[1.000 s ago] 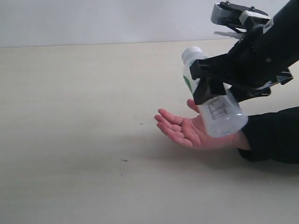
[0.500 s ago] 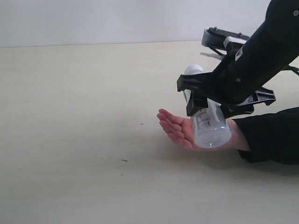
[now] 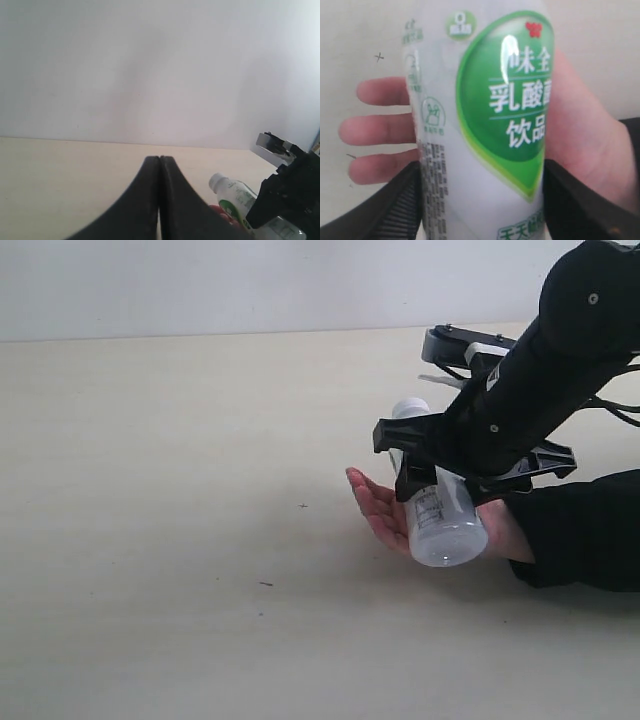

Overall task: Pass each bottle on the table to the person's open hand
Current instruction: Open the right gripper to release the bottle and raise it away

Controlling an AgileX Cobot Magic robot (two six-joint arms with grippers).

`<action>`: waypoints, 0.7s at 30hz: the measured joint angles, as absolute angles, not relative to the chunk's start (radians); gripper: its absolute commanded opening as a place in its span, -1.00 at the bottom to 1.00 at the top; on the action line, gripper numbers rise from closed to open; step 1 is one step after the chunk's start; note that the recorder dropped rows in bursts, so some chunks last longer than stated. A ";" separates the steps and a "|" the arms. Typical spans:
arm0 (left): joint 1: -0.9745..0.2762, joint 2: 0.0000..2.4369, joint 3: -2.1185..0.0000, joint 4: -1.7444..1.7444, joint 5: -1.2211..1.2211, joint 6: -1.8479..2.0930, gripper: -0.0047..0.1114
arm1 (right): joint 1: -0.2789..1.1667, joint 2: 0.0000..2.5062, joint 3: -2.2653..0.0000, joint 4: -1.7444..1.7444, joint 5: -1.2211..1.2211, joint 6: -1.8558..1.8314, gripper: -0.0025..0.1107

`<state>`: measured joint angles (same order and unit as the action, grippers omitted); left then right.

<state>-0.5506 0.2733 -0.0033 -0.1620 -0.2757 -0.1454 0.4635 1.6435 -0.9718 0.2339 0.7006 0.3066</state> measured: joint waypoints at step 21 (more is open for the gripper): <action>-0.551 0.273 -0.003 -0.162 -0.276 -0.145 -0.91 | 0.464 1.520 -0.971 0.186 0.614 0.265 -0.03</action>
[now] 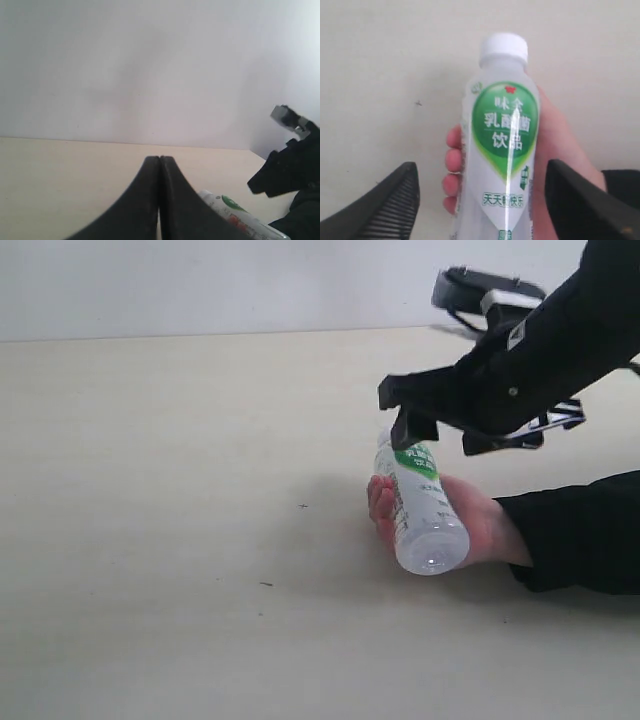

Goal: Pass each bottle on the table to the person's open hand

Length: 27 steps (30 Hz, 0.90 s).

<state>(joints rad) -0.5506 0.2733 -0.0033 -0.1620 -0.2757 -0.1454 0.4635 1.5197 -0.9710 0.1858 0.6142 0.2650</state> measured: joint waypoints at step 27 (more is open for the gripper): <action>-0.551 0.273 -0.003 -0.162 -0.276 -0.145 -0.91 | 0.464 0.439 -0.551 0.308 0.450 0.228 -0.96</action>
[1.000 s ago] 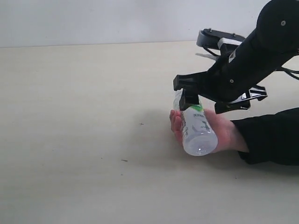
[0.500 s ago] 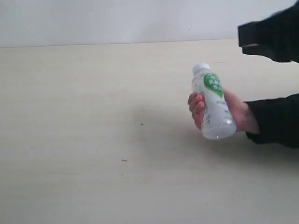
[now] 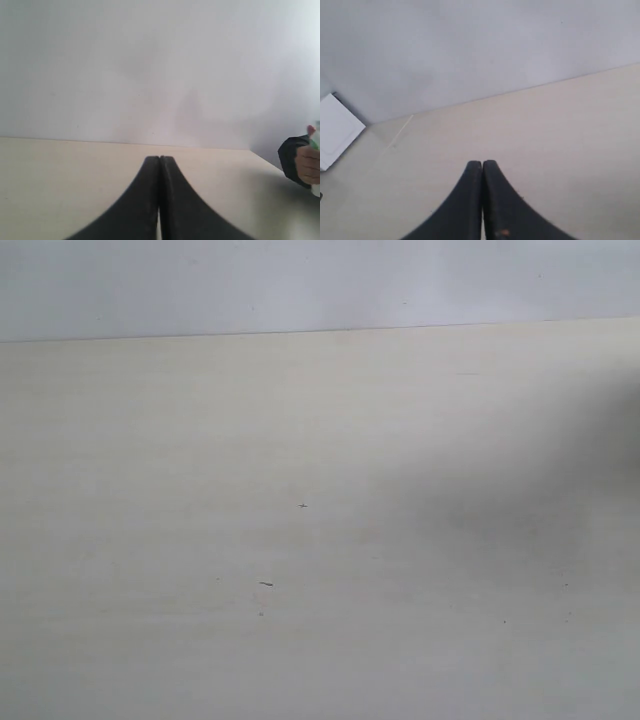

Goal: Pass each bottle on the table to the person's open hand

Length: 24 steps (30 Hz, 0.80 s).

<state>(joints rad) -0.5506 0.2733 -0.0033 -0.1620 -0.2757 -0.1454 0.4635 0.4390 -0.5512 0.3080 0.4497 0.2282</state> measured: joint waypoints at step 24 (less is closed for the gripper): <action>-0.551 0.273 -0.003 -0.162 -0.276 -0.145 -0.91 | -0.003 0.006 -0.132 0.096 0.193 -0.131 -0.96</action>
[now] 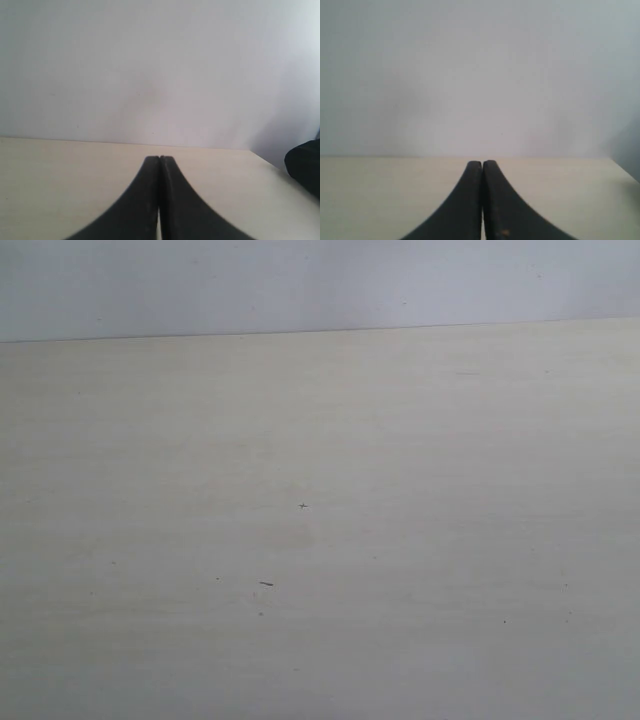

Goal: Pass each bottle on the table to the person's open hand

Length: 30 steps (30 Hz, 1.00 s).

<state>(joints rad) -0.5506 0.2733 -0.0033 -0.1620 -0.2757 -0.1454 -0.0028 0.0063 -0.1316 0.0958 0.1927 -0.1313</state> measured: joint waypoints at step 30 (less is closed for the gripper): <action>-0.551 0.273 -0.003 -0.162 -0.276 -0.145 -0.91 | -0.032 0.006 -0.005 0.081 0.216 -0.131 -0.96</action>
